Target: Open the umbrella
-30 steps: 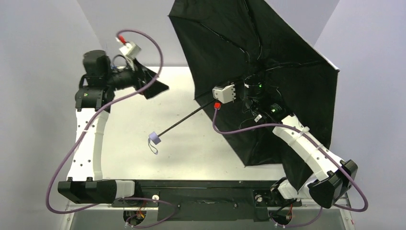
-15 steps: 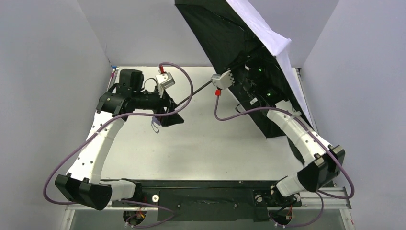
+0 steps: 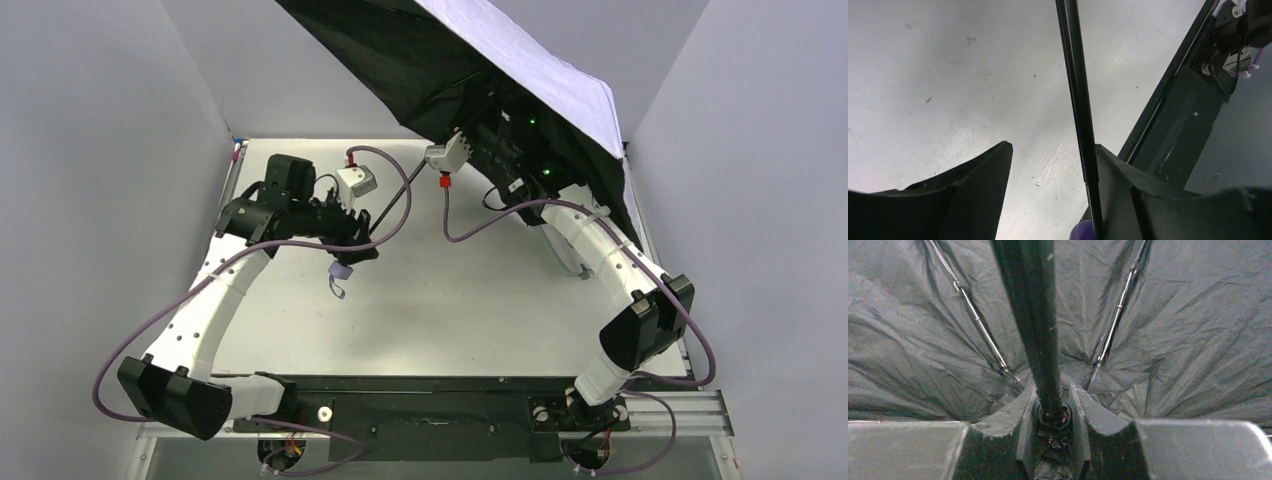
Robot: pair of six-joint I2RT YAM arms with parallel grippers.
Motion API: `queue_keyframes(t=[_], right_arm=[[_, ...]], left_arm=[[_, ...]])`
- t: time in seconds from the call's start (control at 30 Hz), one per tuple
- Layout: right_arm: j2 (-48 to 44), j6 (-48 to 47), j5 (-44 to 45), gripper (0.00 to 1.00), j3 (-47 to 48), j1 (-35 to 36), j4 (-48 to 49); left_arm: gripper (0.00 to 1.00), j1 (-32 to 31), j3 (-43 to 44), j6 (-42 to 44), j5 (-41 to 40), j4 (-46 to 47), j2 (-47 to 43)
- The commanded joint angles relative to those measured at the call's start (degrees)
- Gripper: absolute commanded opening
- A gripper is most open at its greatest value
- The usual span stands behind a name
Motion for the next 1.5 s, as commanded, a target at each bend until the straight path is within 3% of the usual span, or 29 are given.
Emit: queue_keyframes(t=[0.0, 0.1, 0.27, 0.37, 0.73, 0.9, 1.47], right_arm=[[-2.6, -1.5, -3.6, 0.0, 2.2, -0.4, 7.8], [-3.7, -1.4, -3.0, 0.0, -0.2, -0.6, 9.7], [-5.3, -1.6, -0.5, 0.0, -2.7, -2.6, 13.1], [-6.0, -2.5, 0.2, 0.0, -4.1, -5.0, 16.2], [-9.1, -2.4, 1.2, 0.04, -7.3, -11.2, 20.0], [-9.1, -2.5, 0.7, 0.05, -8.0, -15.0, 21.9], [-5.8, -3.9, 1.2, 0.0, -6.1, -27.0, 28.2]], left_arm=[[0.57, -1.7, -1.2, -2.1, -3.9, 0.9, 0.3], [0.56, -2.6, -1.6, -2.0, -2.9, -1.2, 1.8], [0.28, -4.0, -2.0, -2.0, 2.9, -3.6, 2.1], [0.19, -5.3, -1.8, -0.2, 5.5, -5.9, 1.3], [0.1, -6.9, -1.9, -1.2, 6.6, -8.6, 1.5], [0.0, -6.9, -1.8, 0.2, 6.5, -10.9, 2.1], [0.0, -6.9, -4.7, 4.2, 2.2, -15.3, 1.7]])
